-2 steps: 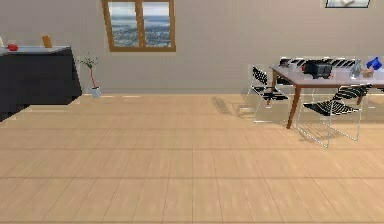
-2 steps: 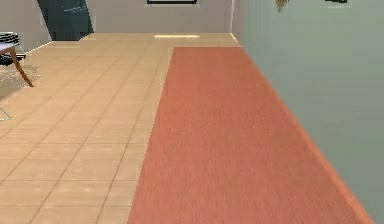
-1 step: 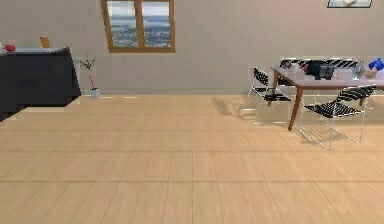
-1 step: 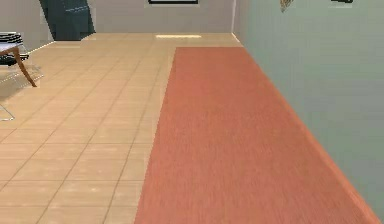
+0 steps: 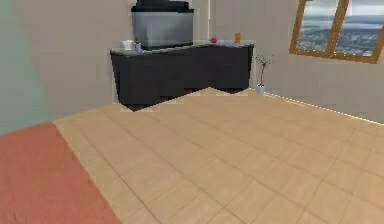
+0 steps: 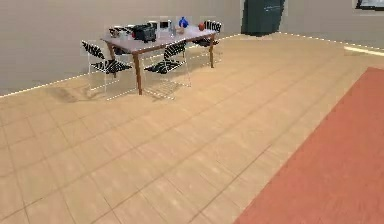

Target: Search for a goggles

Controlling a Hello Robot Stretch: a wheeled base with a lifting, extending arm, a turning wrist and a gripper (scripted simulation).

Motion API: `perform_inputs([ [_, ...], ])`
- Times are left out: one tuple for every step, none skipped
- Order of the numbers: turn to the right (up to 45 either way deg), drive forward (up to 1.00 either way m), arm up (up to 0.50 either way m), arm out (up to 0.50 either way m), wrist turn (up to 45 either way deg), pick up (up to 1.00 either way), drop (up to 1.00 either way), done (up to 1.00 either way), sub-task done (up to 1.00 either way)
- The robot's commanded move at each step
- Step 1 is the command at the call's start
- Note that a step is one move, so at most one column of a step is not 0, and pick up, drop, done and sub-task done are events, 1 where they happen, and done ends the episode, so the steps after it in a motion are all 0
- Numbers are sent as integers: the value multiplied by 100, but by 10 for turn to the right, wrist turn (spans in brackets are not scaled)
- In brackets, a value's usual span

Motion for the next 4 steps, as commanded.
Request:
perform_inputs([
  [-360,0,0,0,0,0,0,0,0],
  [0,100,0,0,0,0,0,0,0],
  [0,100,0,0,0,0,0,0,0],
  [-30,0,0,0,0,0,0,0,0],
])
